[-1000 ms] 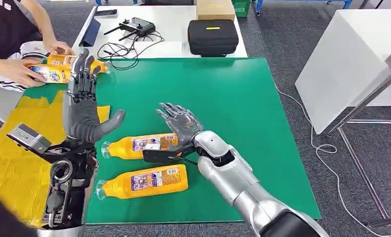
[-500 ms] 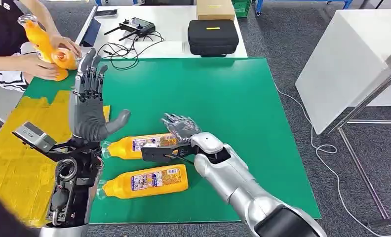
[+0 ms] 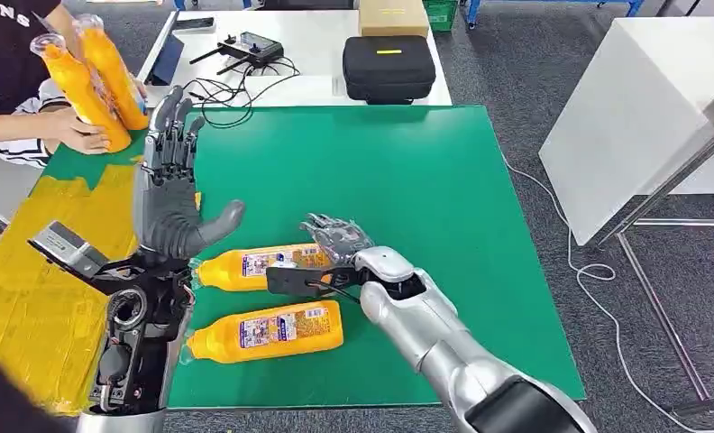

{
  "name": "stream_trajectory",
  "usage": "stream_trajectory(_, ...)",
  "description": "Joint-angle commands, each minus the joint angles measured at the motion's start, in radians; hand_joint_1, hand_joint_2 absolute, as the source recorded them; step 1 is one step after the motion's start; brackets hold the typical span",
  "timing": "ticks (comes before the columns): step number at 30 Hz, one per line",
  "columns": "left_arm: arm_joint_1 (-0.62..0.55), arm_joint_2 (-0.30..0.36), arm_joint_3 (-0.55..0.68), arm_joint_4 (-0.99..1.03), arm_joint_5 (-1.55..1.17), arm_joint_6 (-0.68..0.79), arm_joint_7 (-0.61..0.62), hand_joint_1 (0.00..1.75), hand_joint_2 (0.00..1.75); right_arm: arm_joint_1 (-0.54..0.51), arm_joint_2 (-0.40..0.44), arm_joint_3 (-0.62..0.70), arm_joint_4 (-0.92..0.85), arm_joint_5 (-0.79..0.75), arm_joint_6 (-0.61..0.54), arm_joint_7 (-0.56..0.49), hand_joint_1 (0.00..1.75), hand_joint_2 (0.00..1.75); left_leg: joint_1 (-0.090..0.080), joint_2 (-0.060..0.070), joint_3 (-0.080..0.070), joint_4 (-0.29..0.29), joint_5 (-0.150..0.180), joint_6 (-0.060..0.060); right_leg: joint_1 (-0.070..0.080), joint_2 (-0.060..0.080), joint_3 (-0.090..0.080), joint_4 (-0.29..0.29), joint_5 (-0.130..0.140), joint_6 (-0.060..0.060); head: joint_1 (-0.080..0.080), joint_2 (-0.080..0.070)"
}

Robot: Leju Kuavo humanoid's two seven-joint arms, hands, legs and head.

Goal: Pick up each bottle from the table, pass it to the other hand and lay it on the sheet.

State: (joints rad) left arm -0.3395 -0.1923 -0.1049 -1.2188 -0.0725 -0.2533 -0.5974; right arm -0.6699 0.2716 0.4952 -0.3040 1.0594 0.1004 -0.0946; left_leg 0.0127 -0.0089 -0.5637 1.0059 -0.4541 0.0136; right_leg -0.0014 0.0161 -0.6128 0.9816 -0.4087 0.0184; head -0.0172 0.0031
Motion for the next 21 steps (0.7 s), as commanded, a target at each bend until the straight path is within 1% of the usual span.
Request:
stream_trajectory(1, -0.045, -0.001, -0.023, 0.081, -0.008, -0.007, -0.004, 0.0, 1.75, -0.016, 0.003, -0.016, 0.054, 0.016, -0.037, -0.011, 0.0, 1.75, 0.0, -0.001, 0.005, -0.002, -0.001, 0.0, 0.0, -0.003, 0.005, -0.001, -0.002, 0.0, 0.0, 0.0)
stream_trajectory(2, -0.048, -0.003, -0.021, 0.088, -0.01, -0.006, -0.007, 0.0, 1.75, -0.012, 0.005, -0.012, 0.056, 0.025, -0.035, -0.009, 0.0, 1.75, 0.0, -0.001, 0.003, -0.001, -0.001, 0.0, 0.0, -0.002, 0.004, -0.001, -0.001, 0.0, 0.0, 0.0)
stream_trajectory(3, -0.049, -0.003, -0.021, 0.091, -0.011, -0.006, -0.009, 0.0, 1.75, -0.011, 0.006, -0.011, 0.057, 0.027, -0.035, -0.009, 0.0, 1.75, 0.0, -0.001, 0.006, -0.002, -0.002, 0.0, 0.0, -0.003, 0.006, -0.001, -0.002, 0.0, 0.0, 0.0)
stream_trajectory(5, -0.049, -0.004, -0.02, 0.095, -0.012, -0.006, -0.01, 0.0, 1.75, -0.005, 0.007, -0.005, 0.06, 0.036, -0.033, -0.007, 0.0, 1.75, 0.0, -0.001, 0.003, -0.001, -0.001, 0.0, 0.0, -0.002, 0.003, -0.001, -0.001, 0.0, 0.0, 0.0)
stream_trajectory(8, -0.049, -0.004, -0.02, 0.097, -0.012, -0.006, -0.011, 0.0, 1.75, -0.002, 0.007, -0.001, 0.061, 0.042, -0.031, -0.006, 0.0, 1.75, 0.0, -0.001, 0.005, -0.002, -0.001, 0.0, 0.0, -0.003, 0.005, -0.001, -0.002, 0.0, 0.0, 0.0)
stream_trajectory(10, -0.048, -0.004, -0.019, 0.097, -0.013, -0.006, -0.011, 0.0, 1.75, 0.0, 0.007, 0.0, 0.062, 0.044, -0.031, -0.005, 0.0, 1.75, 0.0, -0.001, 0.003, -0.001, -0.001, 0.0, 0.0, -0.003, 0.003, -0.001, -0.001, 0.0, 0.0, 0.0)
stream_trajectory(11, -0.047, -0.004, -0.017, 0.097, -0.013, -0.004, -0.012, 0.0, 1.75, 0.002, 0.008, 0.006, 0.064, 0.054, -0.026, 0.004, 0.0, 1.75, 0.0, -0.001, 0.005, -0.002, -0.001, 0.0, 0.0, -0.003, 0.005, -0.001, -0.002, 0.0, 0.0, 0.0)
stream_trajectory(13, -0.044, -0.004, -0.016, 0.096, -0.011, -0.006, -0.013, 0.0, 1.75, 0.007, 0.009, 0.01, 0.065, 0.06, -0.024, 0.008, 0.0, 1.75, 0.0, 0.0, 0.003, -0.001, -0.001, 0.0, 0.0, -0.002, 0.003, -0.001, -0.001, 0.0, 0.0, 0.0)
stream_trajectory(14, -0.042, -0.004, -0.014, 0.096, -0.011, -0.005, -0.014, 0.0, 1.75, 0.012, 0.008, 0.018, 0.064, 0.07, -0.027, 0.015, 0.0, 1.75, 0.0, -0.001, 0.005, -0.002, -0.001, 0.0, 0.0, -0.003, 0.006, -0.001, -0.002, 0.0, 0.0, 0.0)
stream_trajectory(15, -0.04, -0.004, -0.013, 0.097, -0.012, -0.003, -0.014, 0.0, 1.75, 0.016, 0.007, 0.032, 0.058, 0.086, -0.05, 0.03, 0.0, 1.75, 0.0, -0.001, 0.004, -0.001, -0.001, 0.0, 0.0, -0.002, 0.004, -0.001, -0.002, 0.0, 0.0, 0.0)
stream_trajectory(16, -0.04, -0.004, -0.013, 0.097, -0.012, -0.003, -0.014, 0.0, 1.75, 0.016, 0.007, 0.032, 0.058, 0.086, -0.05, 0.03, 0.0, 1.75, 0.0, 0.0, 0.002, -0.001, -0.001, 0.0, 0.0, -0.002, 0.003, -0.001, -0.001, 0.0, 0.0, 0.0)
stream_trajectory(19, -0.04, -0.004, -0.013, 0.097, -0.012, -0.003, -0.014, 0.0, 1.75, 0.016, 0.007, 0.032, 0.058, 0.086, -0.05, 0.03, 0.0, 1.75, 0.0, 0.0, 0.005, -0.002, -0.002, 0.0, 0.0, -0.002, 0.005, -0.001, -0.002, 0.0, 0.0, 0.0)
stream_trajectory(21, -0.04, -0.004, -0.013, 0.097, -0.012, -0.003, -0.014, 0.0, 1.75, 0.015, 0.009, 0.032, 0.058, 0.086, -0.049, 0.03, 0.0, 1.75, 0.0, 0.0, 0.003, -0.001, -0.001, 0.0, 0.0, -0.002, 0.003, -0.001, -0.001, 0.0, 0.0, 0.0)
